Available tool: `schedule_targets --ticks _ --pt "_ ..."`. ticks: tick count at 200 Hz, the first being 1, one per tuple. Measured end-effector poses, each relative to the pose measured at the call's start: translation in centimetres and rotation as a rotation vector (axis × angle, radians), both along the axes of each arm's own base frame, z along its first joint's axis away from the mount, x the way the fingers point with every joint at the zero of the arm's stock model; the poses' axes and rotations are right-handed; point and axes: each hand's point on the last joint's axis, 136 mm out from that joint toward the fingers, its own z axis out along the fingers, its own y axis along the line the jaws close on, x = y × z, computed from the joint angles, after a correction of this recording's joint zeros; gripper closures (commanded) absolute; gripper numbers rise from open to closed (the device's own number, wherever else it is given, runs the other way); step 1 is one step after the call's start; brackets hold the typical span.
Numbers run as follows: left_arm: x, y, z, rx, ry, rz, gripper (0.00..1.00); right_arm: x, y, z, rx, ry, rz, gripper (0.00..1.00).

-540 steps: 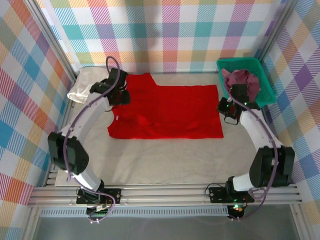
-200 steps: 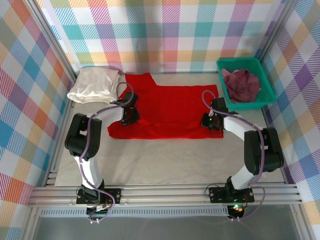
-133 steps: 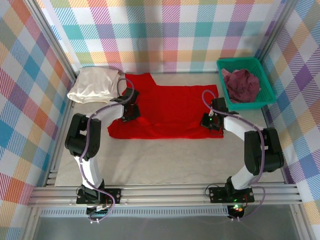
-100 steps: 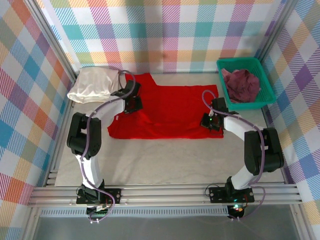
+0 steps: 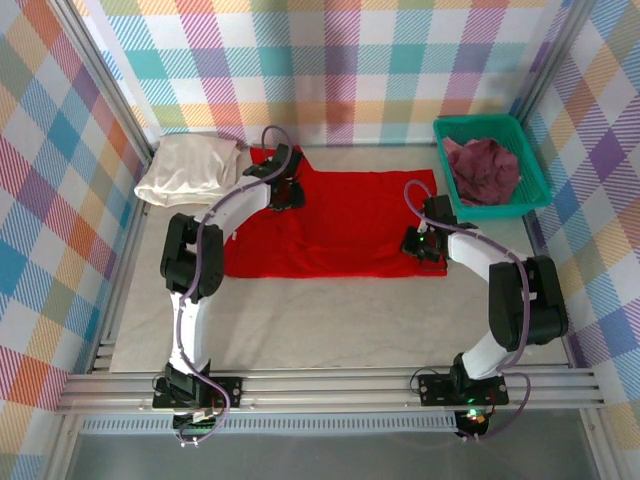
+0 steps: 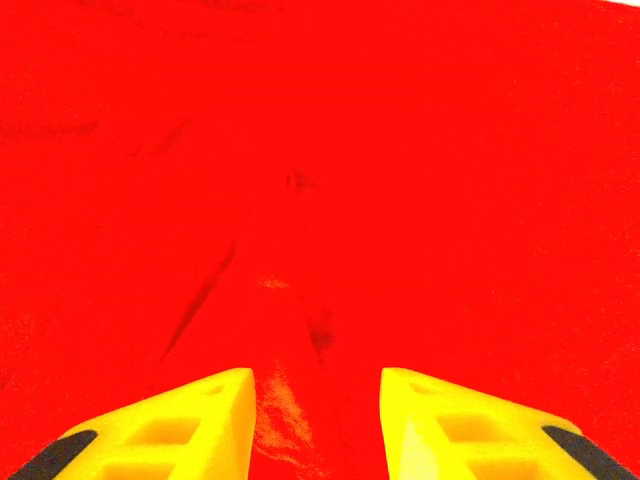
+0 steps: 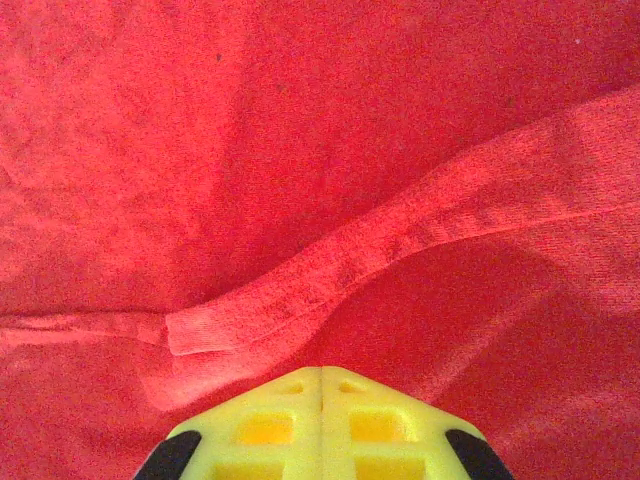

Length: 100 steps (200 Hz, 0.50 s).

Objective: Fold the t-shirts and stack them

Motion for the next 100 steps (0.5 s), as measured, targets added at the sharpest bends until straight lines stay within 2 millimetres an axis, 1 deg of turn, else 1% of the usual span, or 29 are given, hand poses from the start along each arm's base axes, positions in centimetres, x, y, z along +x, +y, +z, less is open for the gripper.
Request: schedule_targets --ticks 5,33,46,61,80,100 --pt "-0.2 0.0 0.2 -0.006 -0.006 -0.001 0.59 0.0 0.0 0.0 0.0 0.001 0.0 1.0" --pt "-3.2 1.3 1.5 -0.02 -0.011 0.01 0.59 -0.1 0.0 0.0 0.003 0.002 0.002 1.0" --pt "-4.1 1.7 1.6 -0.019 -0.007 0.015 0.6 -0.1 0.1 0.1 0.006 0.002 0.004 1.0" --pt "-4.5 1.9 0.9 -0.014 0.01 0.017 0.6 -0.1 0.2 0.1 0.011 0.003 0.006 1.0" --pt "-4.7 2.1 -0.7 0.0 0.043 0.021 0.6 -0.1 0.3 0.1 0.016 0.004 0.009 1.0" --pt "-4.5 2.1 -2.4 0.014 0.072 0.023 0.6 -0.2 0.4 0.1 0.02 0.005 0.012 1.0"
